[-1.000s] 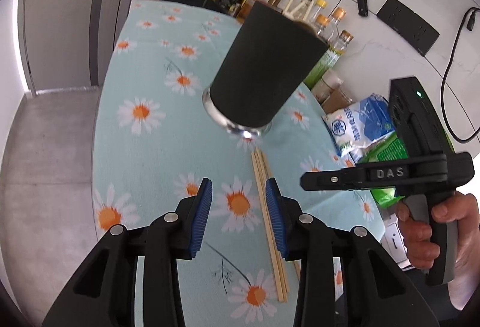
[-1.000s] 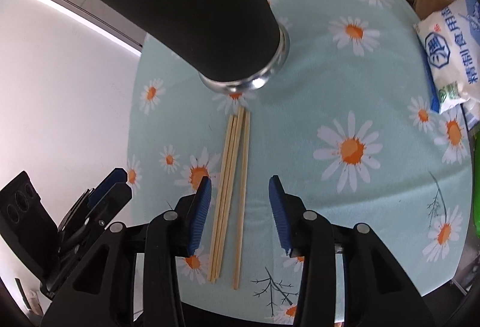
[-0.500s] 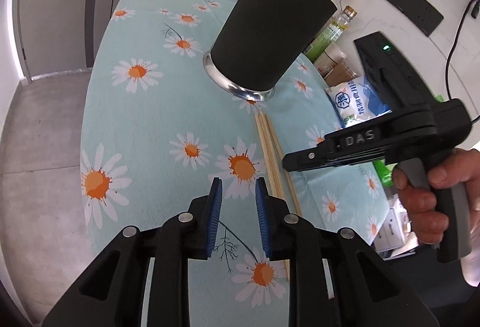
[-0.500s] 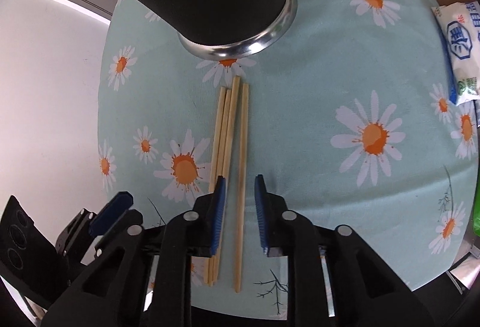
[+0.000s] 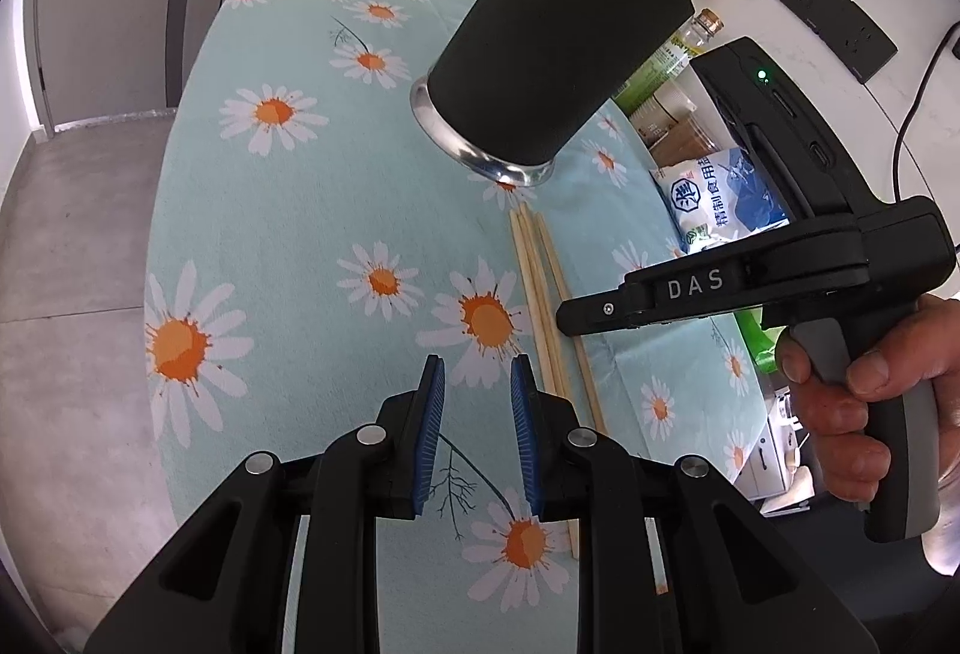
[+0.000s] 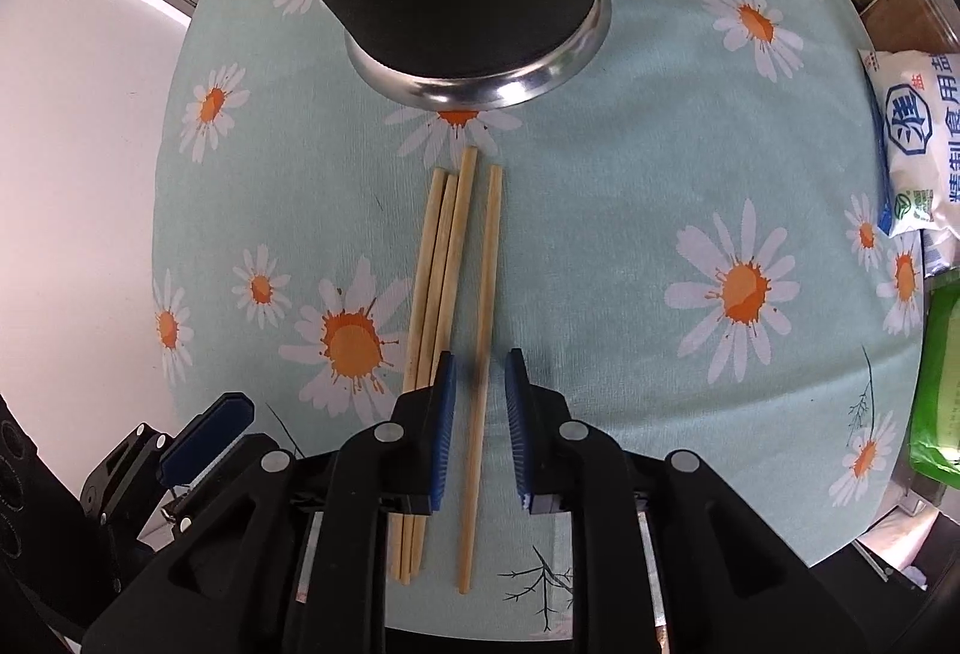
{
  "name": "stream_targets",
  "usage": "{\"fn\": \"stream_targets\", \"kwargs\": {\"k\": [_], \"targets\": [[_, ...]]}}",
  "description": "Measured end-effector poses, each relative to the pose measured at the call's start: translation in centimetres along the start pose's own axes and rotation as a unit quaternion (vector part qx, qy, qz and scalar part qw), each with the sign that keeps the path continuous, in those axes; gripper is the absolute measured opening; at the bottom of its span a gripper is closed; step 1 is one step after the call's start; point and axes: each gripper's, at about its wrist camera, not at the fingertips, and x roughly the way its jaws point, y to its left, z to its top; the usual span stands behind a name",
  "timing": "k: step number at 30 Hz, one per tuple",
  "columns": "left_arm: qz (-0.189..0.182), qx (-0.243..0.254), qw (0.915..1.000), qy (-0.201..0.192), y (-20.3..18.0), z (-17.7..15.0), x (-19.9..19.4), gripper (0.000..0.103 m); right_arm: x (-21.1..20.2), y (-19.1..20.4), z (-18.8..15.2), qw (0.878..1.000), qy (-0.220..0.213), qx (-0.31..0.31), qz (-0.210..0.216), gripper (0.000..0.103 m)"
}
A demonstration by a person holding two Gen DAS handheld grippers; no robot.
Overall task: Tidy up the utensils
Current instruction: 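Grasp one chopstick with the right tool while the left tool approaches the others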
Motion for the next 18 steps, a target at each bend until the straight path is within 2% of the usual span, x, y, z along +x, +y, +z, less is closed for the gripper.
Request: {"fn": "stream_targets", "kwargs": {"k": [1,8,12,18], "targets": [[0.000,0.002,1.0000,0.001,-0.1,0.0,0.0,0.020,0.0,-0.1,-0.1,1.000,-0.001,0.002,-0.002,0.006],[0.013,0.008,0.9999,0.005,-0.8,0.4,0.1,0.020,0.0,-2.0,-0.1,0.997,0.011,0.034,0.061,0.006],[0.028,0.015,0.9994,0.009,-1.6,0.8,0.5,0.020,-1.0,-2.7,-0.3,0.997,-0.006,0.023,0.074,0.006],[0.053,0.024,0.9981,0.022,-3.3,1.6,1.4,0.020,-3.1,-4.4,-1.6,0.992,-0.025,0.013,0.120,0.006]]}}
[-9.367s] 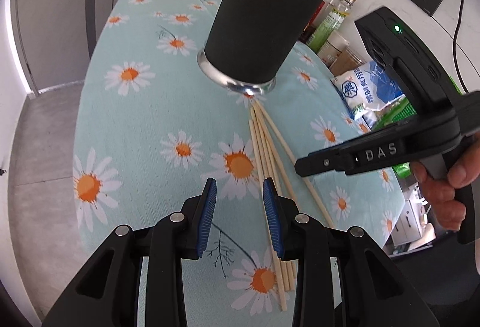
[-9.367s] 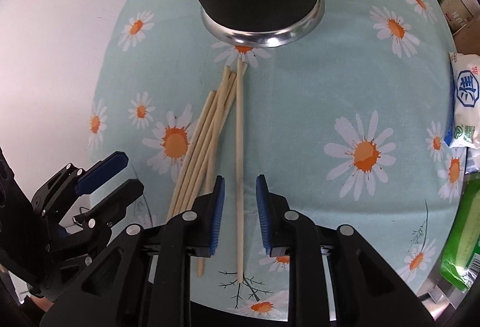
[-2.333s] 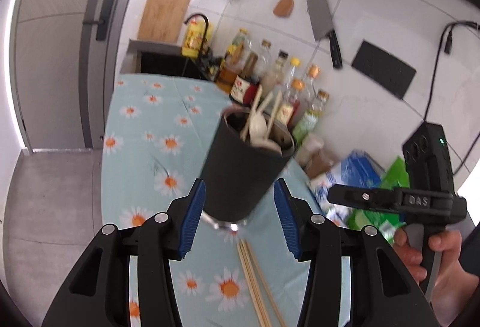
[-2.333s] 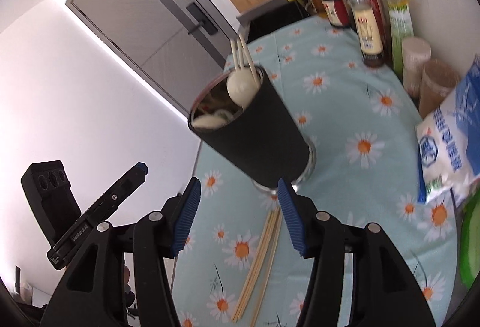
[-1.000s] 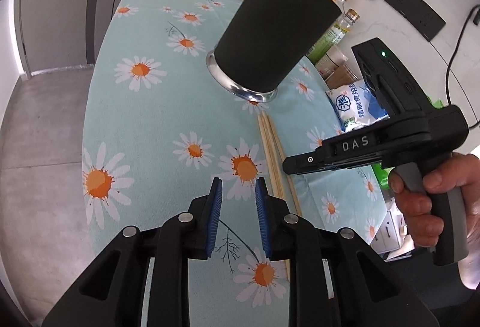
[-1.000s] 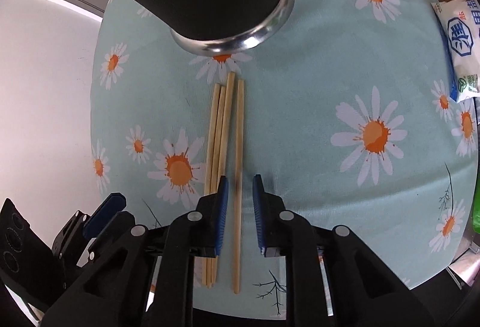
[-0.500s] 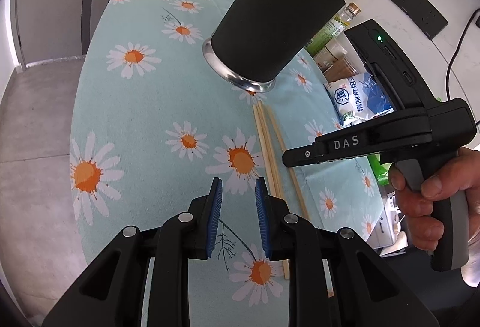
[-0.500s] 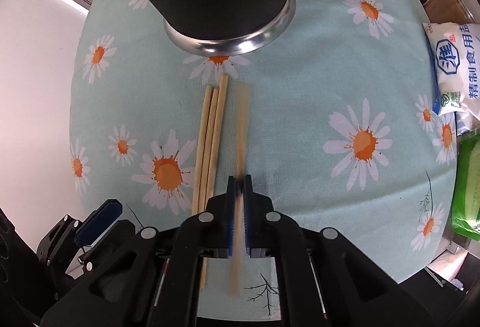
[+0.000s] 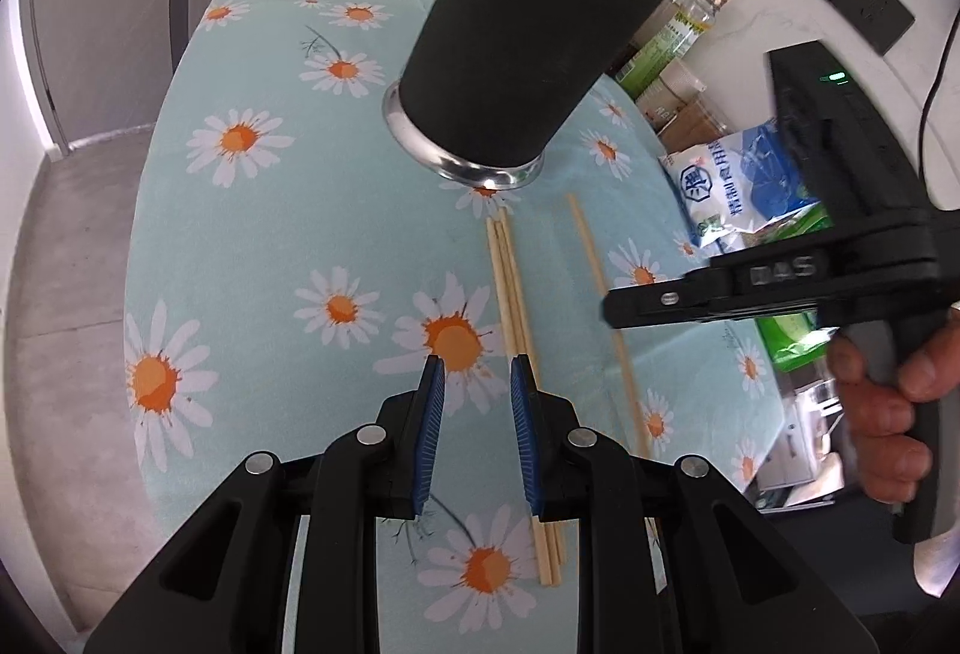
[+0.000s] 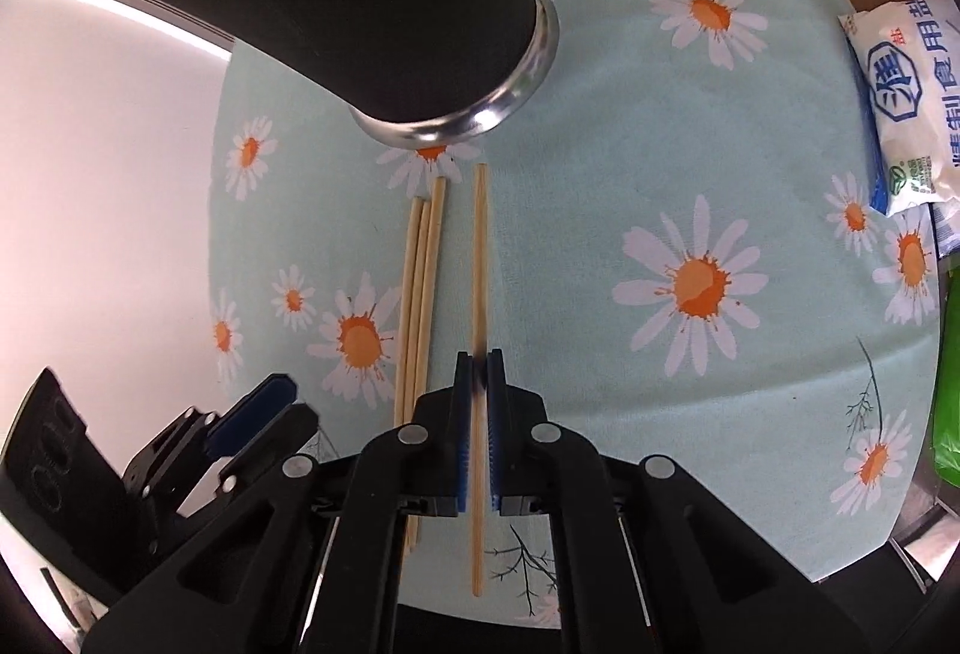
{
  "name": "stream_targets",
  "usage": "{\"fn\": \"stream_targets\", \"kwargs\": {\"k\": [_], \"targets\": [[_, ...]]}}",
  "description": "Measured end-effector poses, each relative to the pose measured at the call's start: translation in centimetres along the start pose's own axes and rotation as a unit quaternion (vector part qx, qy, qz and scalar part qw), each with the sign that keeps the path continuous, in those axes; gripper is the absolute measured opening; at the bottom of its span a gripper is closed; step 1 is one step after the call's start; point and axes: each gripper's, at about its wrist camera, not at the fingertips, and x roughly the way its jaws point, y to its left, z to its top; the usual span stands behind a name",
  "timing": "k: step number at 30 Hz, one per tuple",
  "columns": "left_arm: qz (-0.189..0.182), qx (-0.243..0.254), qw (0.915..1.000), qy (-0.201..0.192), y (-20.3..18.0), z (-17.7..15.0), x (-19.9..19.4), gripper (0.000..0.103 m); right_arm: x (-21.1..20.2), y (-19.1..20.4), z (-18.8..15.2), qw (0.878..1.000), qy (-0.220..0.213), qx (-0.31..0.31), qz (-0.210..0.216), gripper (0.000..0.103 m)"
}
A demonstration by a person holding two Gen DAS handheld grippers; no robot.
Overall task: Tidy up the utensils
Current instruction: 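Grasp one chopstick with the right tool while the left tool approaches the others, then grasp another wooden chopstick with the left tool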
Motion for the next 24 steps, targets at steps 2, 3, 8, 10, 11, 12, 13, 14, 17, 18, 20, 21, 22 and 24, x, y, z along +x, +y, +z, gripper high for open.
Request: {"fn": "stream_targets", "kwargs": {"k": [2,3,8,10,11,12,13,14,17,18,20,21,22,24], "targets": [[0.018,0.015,0.9997,0.011,-0.9,0.4,0.5,0.020,-0.8,-0.7,-0.1,1.000,-0.007,-0.004,0.016,0.006],[0.020,0.016,0.9996,0.014,-1.1,0.5,0.7,0.020,-1.2,-1.0,-0.2,1.000,-0.011,-0.005,0.020,0.006],[0.045,0.026,0.9974,0.051,-2.2,0.7,2.4,0.020,-2.5,-2.9,-0.3,0.998,-0.025,0.000,0.050,0.006],[0.050,0.023,0.9964,0.065,-2.4,0.7,3.0,0.020,-3.2,-4.0,0.0,0.998,-0.027,0.005,0.062,0.006],[0.051,0.021,0.9959,0.072,-2.5,0.7,3.3,0.020,-3.3,-4.5,0.0,0.997,-0.029,0.008,0.068,0.006],[0.054,0.021,0.9956,0.074,-2.6,0.6,3.4,0.020,-3.3,-4.7,-0.1,0.997,-0.030,0.011,0.071,0.006],[0.061,0.023,0.9949,0.078,-2.7,0.6,3.6,0.019,-3.4,-5.1,-0.2,0.997,-0.031,0.014,0.075,0.006],[0.071,0.026,0.9939,0.080,-2.8,0.6,3.8,0.017,-3.3,-5.5,-0.2,0.996,-0.031,0.017,0.080,0.006],[0.087,0.022,0.9921,0.088,-2.8,0.7,4.2,0.013,-3.9,-6.8,-0.6,0.995,-0.031,0.021,0.089,0.006],[0.091,0.022,0.9917,0.088,-2.8,0.7,4.2,0.013,-4.2,-7.1,-0.7,0.995,-0.031,0.021,0.092,0.006],[0.097,0.022,0.9910,0.090,-3.0,0.9,4.4,0.013,-4.2,-7.4,-0.7,0.995,-0.035,0.023,0.095,0.006],[0.097,0.021,0.9909,0.091,-3.1,0.9,4.4,0.013,-4.1,-7.5,-0.7,0.994,-0.034,0.022,0.097,0.006],[0.097,0.020,0.9907,0.093,-3.1,1.0,4.5,0.013,-4.2,-7.7,-0.7,0.994,-0.033,0.021,0.099,0.006],[0.100,0.018,0.9902,0.096,-3.3,1.2,4.7,0.013,-4.4,-7.9,-0.6,0.994,-0.031,0.016,0.102,0.006]]}}
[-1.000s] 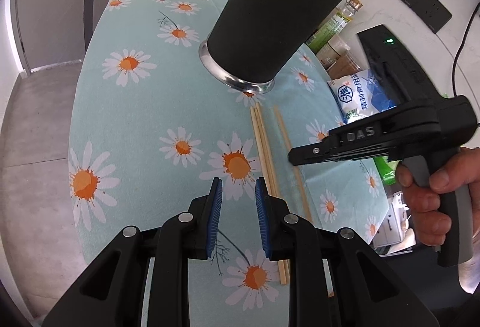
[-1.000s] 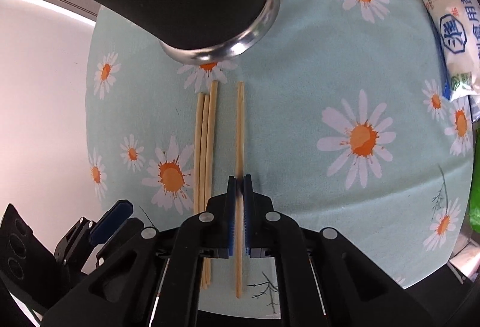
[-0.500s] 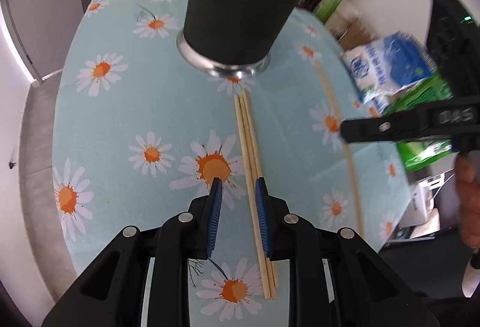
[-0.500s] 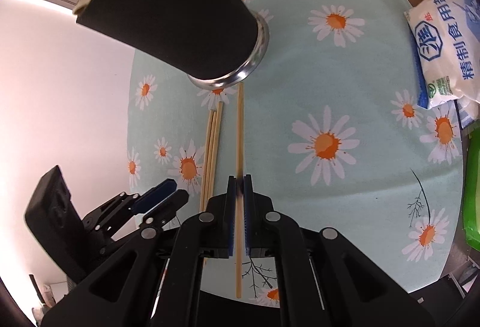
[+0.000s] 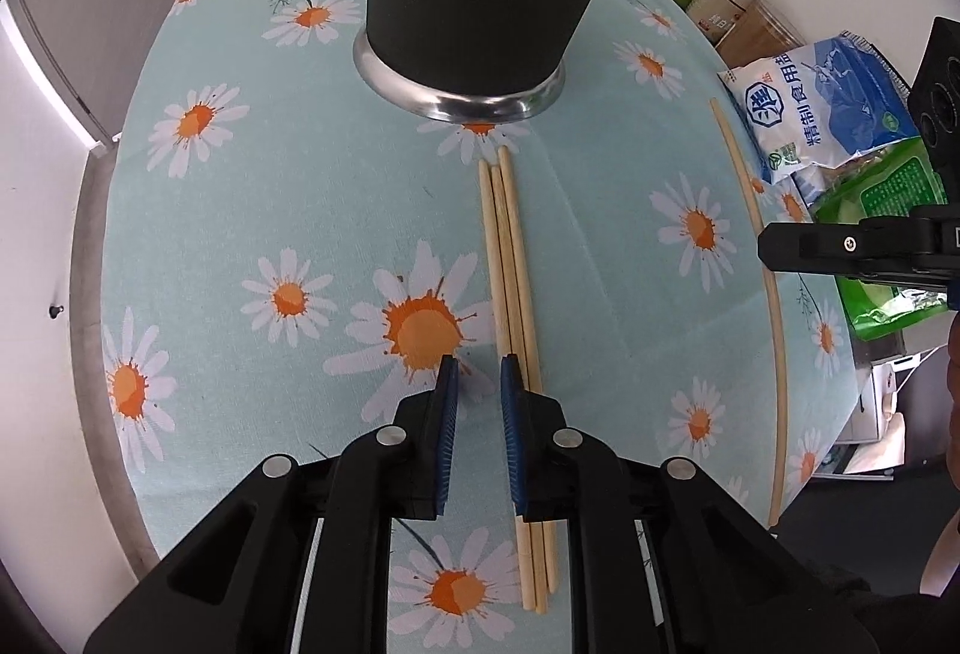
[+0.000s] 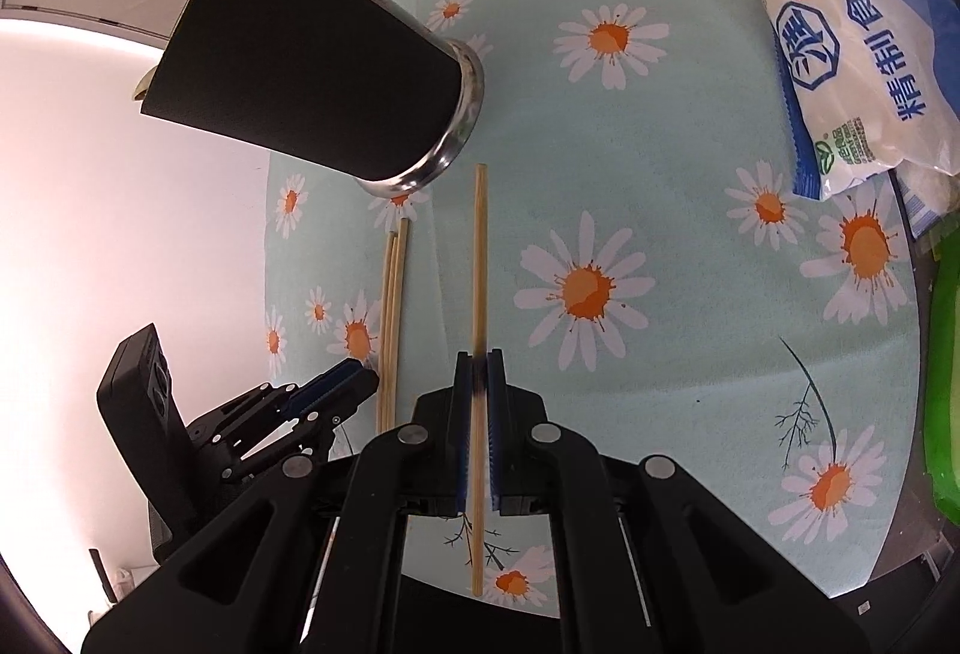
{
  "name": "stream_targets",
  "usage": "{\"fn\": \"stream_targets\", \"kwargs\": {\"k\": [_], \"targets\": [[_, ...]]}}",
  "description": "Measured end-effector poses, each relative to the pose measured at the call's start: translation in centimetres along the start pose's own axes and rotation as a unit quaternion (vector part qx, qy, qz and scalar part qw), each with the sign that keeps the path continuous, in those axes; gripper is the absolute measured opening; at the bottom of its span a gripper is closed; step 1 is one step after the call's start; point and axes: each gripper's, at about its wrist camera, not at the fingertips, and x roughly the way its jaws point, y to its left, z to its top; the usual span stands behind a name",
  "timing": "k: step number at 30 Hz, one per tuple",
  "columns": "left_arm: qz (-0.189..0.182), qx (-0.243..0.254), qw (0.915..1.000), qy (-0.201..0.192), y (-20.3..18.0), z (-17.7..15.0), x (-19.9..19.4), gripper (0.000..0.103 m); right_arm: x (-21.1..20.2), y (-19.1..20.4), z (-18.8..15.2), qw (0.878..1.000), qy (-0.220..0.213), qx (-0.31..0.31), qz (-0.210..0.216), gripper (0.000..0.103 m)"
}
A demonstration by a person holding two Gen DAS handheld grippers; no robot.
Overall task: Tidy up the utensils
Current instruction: 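Grasp another wooden chopstick with the left tool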
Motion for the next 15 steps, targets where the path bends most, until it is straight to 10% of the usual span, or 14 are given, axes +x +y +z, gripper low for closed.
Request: {"fn": "stream_targets", "kwargs": {"k": [15], "targets": [[0.045,0.010,0.9980,0.043,-1.8,1.0,0.8,0.012,-0.1,-1.8,1.0,0.999,0.029,-0.027,0.031,0.006]]}}
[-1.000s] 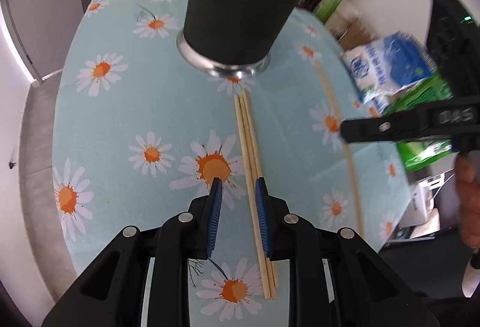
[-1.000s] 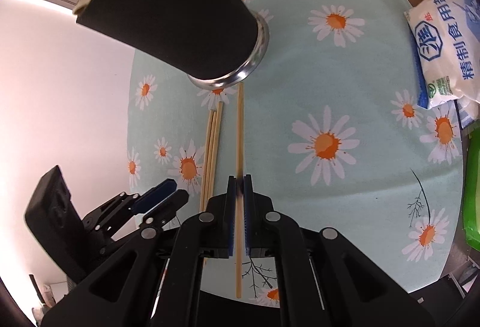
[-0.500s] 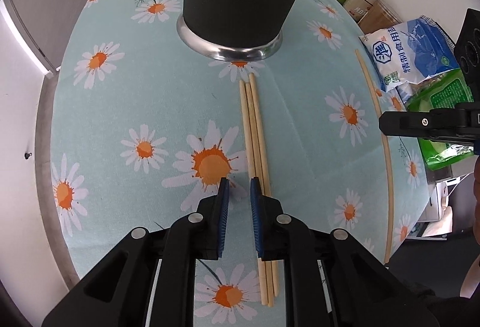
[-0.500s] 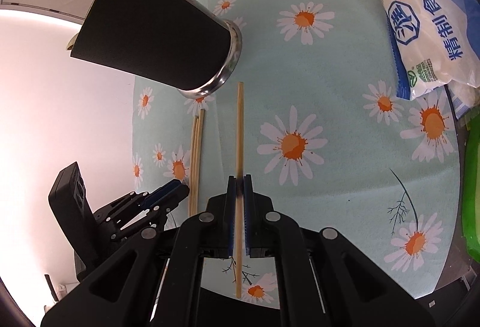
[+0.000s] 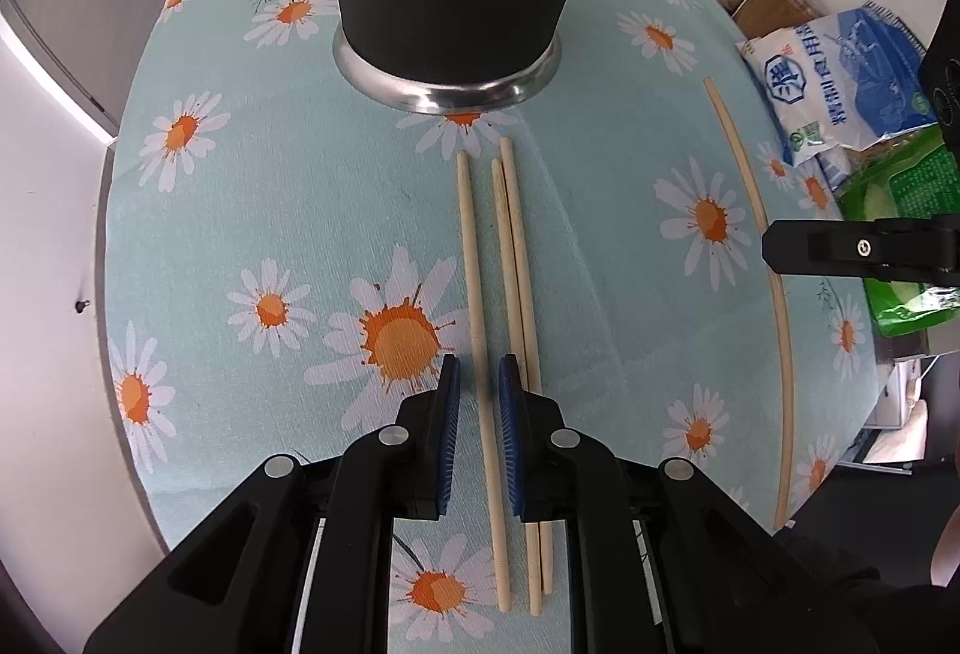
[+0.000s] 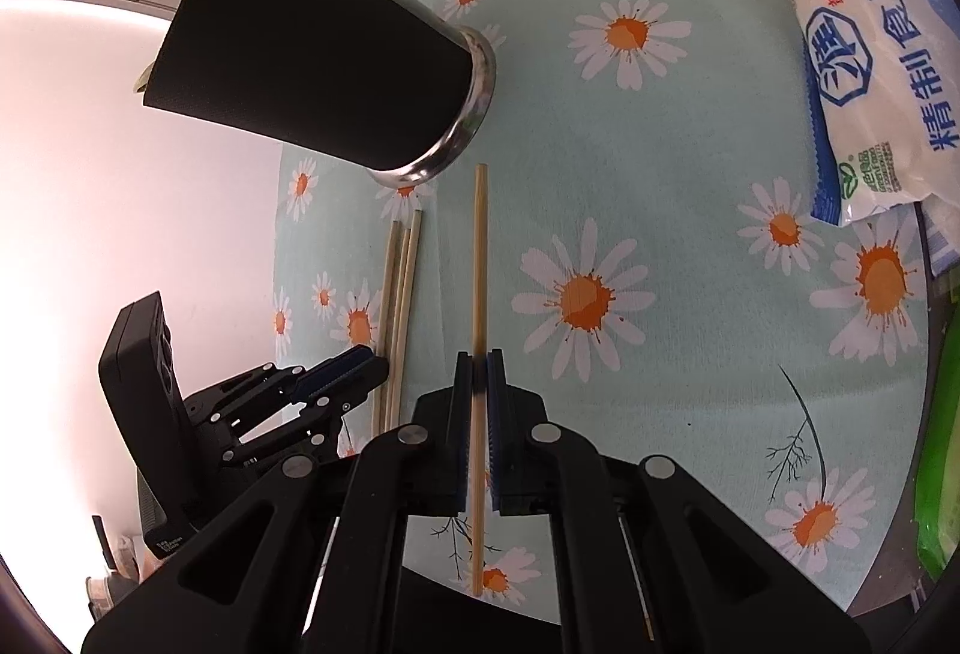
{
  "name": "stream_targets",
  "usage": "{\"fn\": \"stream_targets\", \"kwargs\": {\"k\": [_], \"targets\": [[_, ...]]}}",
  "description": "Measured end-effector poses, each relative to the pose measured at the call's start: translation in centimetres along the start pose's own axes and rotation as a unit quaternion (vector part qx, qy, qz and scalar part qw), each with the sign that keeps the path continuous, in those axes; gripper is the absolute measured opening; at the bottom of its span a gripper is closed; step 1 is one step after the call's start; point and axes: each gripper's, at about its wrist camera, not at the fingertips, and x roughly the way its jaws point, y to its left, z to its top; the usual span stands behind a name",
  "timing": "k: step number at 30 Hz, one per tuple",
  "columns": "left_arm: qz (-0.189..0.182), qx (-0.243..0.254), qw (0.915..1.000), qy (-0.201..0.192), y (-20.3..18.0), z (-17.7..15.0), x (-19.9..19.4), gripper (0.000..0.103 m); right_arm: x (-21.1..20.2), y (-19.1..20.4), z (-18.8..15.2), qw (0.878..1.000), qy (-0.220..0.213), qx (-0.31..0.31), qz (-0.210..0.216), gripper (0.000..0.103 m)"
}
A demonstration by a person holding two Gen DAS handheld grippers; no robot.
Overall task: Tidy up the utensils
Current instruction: 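Grasp another wooden chopstick with the left tool, then lift both held chopsticks over the black holder and lower them in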
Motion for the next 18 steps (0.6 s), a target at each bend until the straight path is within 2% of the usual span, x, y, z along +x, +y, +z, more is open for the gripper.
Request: {"fn": "stream_targets", "kwargs": {"k": [4,12,18], "targets": [[0.007,-0.013,0.9999,0.007,0.1,0.4,0.2,0.004,0.0,-0.7,0.1,1.000,0.008,-0.003,0.013,0.006],[0.000,-0.055,0.9984,0.012,0.6,0.8,0.5,0.004,-0.4,-2.0,0.5,0.999,0.025,-0.014,0.025,0.006],[-0.003,-0.074,0.9971,-0.014,1.6,-0.2,-1.2,0.004,-1.3,-1.5,0.4,0.999,0.025,-0.024,0.008,0.006]]}}
